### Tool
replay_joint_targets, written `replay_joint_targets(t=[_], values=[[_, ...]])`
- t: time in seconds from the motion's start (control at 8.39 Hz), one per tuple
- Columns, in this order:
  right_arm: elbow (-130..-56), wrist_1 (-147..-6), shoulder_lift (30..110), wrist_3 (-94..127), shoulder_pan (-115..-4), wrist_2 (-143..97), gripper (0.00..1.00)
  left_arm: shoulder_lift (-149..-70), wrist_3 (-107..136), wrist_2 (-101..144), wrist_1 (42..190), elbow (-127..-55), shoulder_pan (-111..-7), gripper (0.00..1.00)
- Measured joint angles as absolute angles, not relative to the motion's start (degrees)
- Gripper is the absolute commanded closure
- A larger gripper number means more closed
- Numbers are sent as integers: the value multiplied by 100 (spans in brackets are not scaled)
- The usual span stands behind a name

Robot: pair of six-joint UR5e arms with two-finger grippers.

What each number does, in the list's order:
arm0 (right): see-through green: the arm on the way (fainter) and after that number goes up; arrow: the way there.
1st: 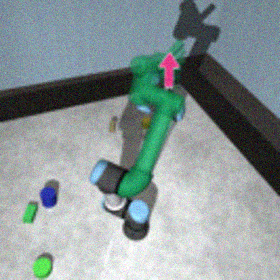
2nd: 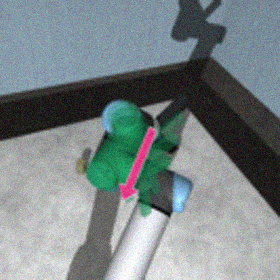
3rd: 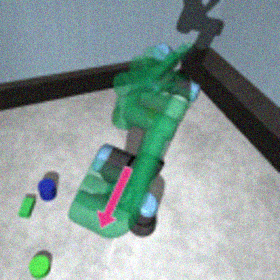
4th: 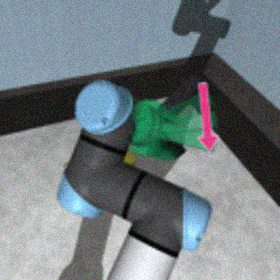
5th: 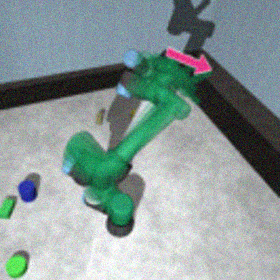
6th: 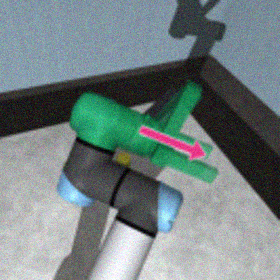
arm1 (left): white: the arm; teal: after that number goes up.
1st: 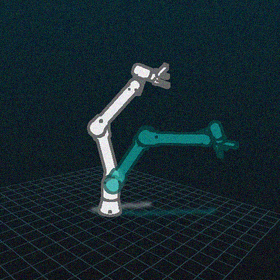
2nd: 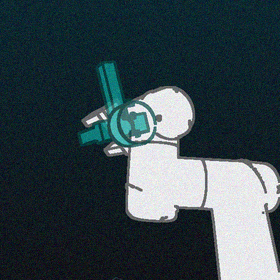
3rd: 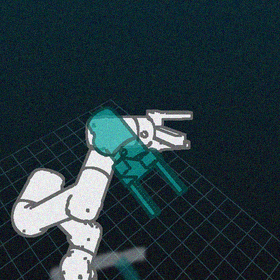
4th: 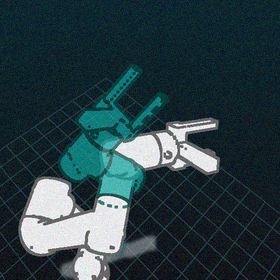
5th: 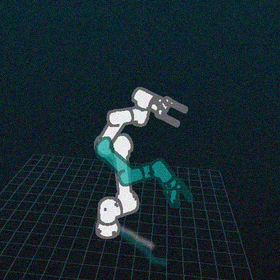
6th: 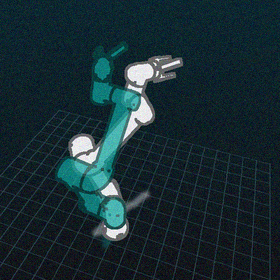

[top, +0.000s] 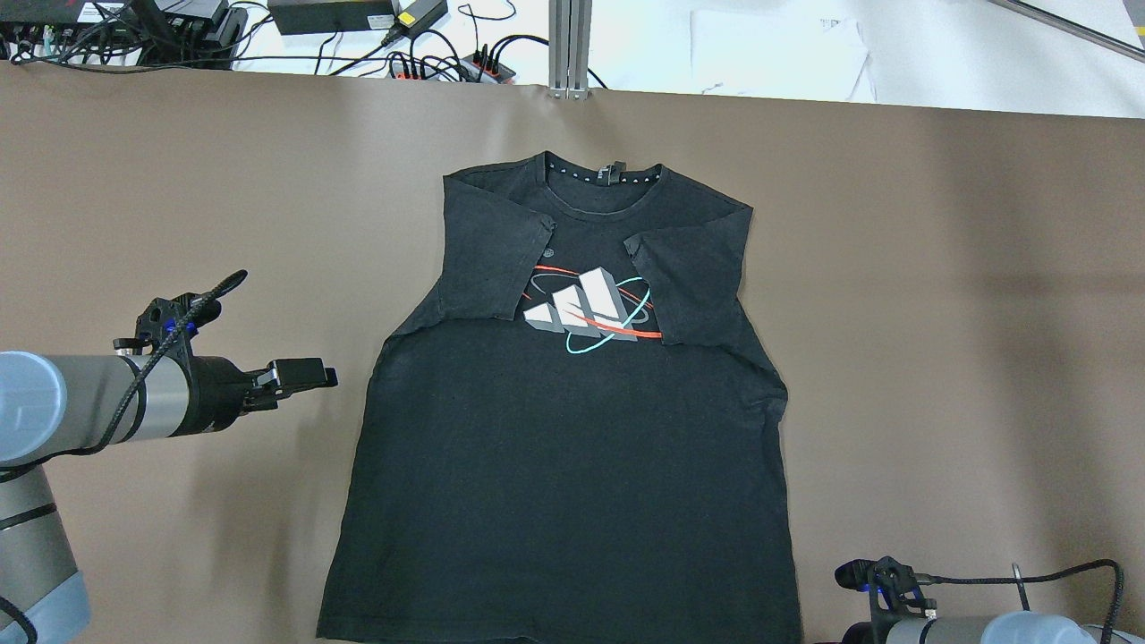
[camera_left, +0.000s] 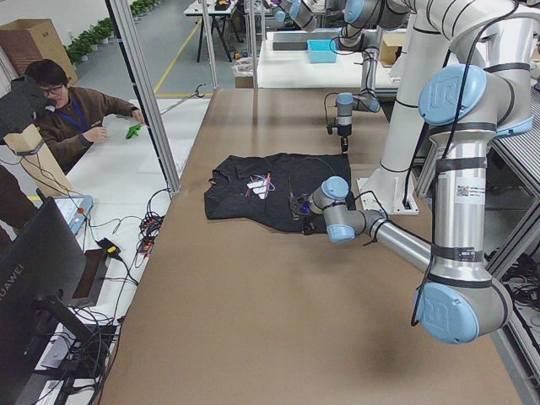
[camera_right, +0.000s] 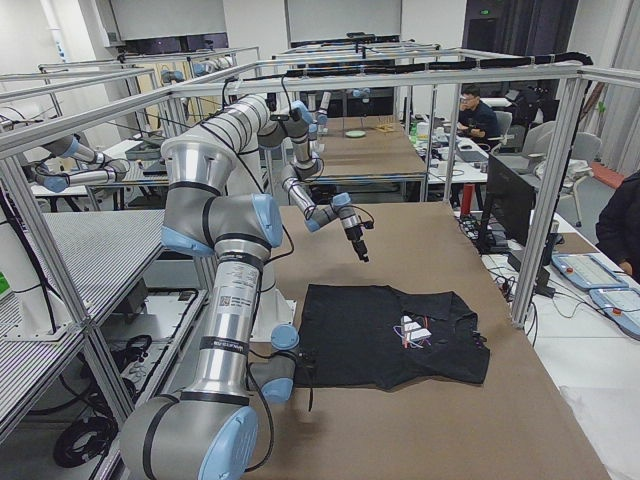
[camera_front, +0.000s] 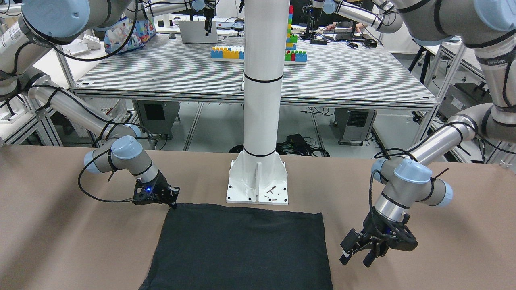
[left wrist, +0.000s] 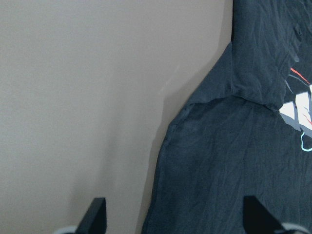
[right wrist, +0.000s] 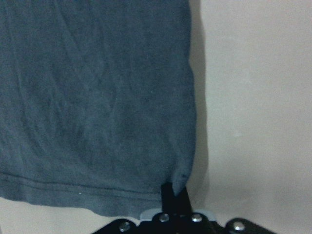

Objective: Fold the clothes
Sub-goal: 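Move both grippers down to the hem corners nearest the robot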

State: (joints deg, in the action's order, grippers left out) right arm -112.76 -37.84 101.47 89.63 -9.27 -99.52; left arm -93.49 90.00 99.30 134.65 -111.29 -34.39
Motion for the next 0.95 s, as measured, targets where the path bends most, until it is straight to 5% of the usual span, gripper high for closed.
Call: replay_joint_targets(t=[0.48,0.95], values=[[-11470,-3670,10139,9220,-936,-9879,100,-9295,9081,9917,13471,-11276,-3303,0],[-11508,-3396,10152,9235,-979,-9893,100,-8800,9575,8711,13444,-11887,-1863,0]])
